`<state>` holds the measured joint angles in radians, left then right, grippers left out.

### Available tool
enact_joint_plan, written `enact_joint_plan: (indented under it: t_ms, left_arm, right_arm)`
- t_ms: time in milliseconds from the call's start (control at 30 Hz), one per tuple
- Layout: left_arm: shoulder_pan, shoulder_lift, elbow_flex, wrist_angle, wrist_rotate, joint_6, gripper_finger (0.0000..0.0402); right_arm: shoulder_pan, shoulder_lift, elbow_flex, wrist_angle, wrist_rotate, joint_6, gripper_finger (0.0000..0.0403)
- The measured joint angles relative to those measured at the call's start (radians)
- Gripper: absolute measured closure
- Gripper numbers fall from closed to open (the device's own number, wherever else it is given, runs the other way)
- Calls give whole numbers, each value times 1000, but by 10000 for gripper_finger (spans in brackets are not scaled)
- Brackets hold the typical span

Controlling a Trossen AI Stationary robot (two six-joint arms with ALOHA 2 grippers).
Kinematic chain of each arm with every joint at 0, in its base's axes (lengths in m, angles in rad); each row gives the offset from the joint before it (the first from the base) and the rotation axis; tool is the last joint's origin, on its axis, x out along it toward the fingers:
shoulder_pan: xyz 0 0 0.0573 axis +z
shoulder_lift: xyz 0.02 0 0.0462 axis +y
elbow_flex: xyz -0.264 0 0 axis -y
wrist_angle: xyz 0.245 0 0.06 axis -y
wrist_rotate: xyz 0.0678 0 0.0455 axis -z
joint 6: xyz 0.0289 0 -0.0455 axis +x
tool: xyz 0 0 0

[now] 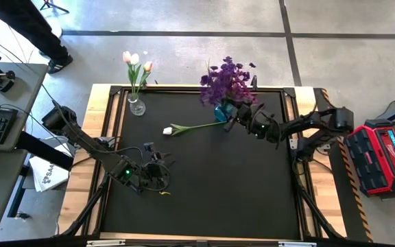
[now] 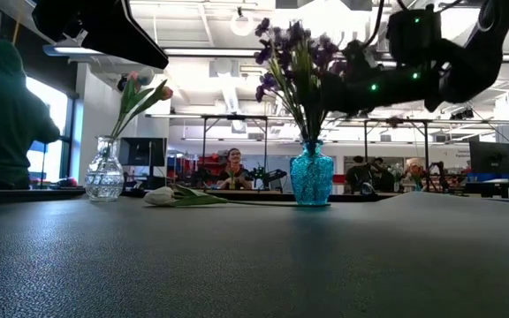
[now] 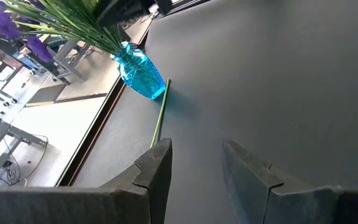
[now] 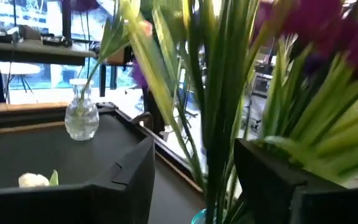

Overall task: Sort flowers into vase by color
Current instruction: Put the violet flower into the blue vase

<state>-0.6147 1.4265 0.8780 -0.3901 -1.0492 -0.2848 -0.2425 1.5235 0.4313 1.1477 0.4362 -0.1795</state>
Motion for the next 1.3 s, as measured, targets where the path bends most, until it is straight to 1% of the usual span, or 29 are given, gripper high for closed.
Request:
enact_joint_plan:
  t_ms: [200, 333, 467, 633, 733, 833, 967, 1133, 1200, 1300]
  left_arm:
    - [0, 0, 0, 0, 0, 0, 275]
    - [0, 0, 0, 0, 0, 0, 275]
    - [0, 0, 0, 1, 0, 0, 275]
    - [0, 0, 0, 0, 0, 0, 275]
    - [0, 0, 0, 1, 0, 0, 275]
    - [5, 0, 0, 3, 0, 2, 275]
    - [14, 0, 0, 13, 1, 8, 275]
    - [26, 0, 0, 21, 29, 8, 275]
    - [26, 0, 0, 22, 41, 8, 275]
    - [26, 0, 0, 23, 44, 8, 275]
  right_arm:
    - [26, -106, 1, -94, 3, 0, 210]
    - [47, -161, 1, -153, 37, -1, 210]
    - [74, -206, 1, -166, 40, -2, 210]
    - [101, -243, 1, -180, 127, -9, 216]
    - [106, -243, 2, -184, 133, -14, 235]
    - [106, -242, 33, -240, 133, -12, 264]
    - [106, -242, 125, -403, 136, -11, 307]
    - [94, -242, 258, -671, 221, 6, 354]
    - [89, -242, 291, -735, 236, 22, 369]
    - [83, -242, 312, -785, 243, 50, 392]
